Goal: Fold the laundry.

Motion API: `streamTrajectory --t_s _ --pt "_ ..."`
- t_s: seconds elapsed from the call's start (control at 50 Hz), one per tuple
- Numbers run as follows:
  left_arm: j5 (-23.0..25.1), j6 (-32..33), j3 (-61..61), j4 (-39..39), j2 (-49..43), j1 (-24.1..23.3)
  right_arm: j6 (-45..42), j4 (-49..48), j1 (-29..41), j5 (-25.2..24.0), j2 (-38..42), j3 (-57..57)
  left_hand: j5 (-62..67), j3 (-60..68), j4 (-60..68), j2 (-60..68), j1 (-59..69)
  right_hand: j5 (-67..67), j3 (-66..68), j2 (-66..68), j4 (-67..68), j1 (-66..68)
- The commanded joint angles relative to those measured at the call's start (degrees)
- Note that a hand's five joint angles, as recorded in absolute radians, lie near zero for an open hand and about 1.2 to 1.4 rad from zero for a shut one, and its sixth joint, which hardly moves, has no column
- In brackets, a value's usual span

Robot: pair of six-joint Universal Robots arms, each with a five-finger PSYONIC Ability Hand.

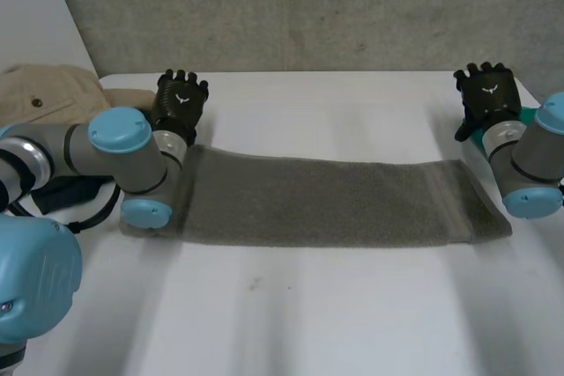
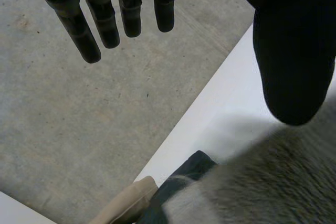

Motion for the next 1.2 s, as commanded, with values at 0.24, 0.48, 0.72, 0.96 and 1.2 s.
streamTrajectory --t_s 0.24,0.48,0.72,0.96,1.2 --pt "0.1 -0.8 -31.5 -0.1 23.7 -2.1 -0.7 19.0 -1.2 -5.2 -24.2 26.0 -4.2 -3.7 -4.0 -4.0 -3.8 -3.4 -2.3 -2.7 -3.4 -1.6" --pt "0.9 -2.7 -41.7 0.0 30.2 -1.9 -6.4 25.2 -5.5 -5.5 -25.2 34.9 -4.4 -3.9 -4.2 -4.1 -3.9 1.1 2.2 1.8 1.1 2.9" --pt "1.0 -3.2 -43.6 0.0 30.8 -2.0 -8.2 23.2 -7.6 -5.7 -24.7 36.9 -4.4 -3.9 -4.2 -4.1 -3.9 18.9 20.0 19.6 18.9 20.7" --pt "0.9 -3.3 -45.4 -0.1 33.1 -2.1 -9.0 15.7 -11.5 -7.6 -27.3 41.5 -4.4 -3.9 -4.2 -4.1 -3.9 66.6 67.7 67.3 66.6 68.4" --pt "0.9 -3.4 -49.2 -0.1 38.4 -1.6 -22.5 15.7 -27.9 -11.2 -35.0 43.5 -4.7 -4.2 -4.5 -4.5 -4.3 66.6 67.7 67.3 66.6 68.4"
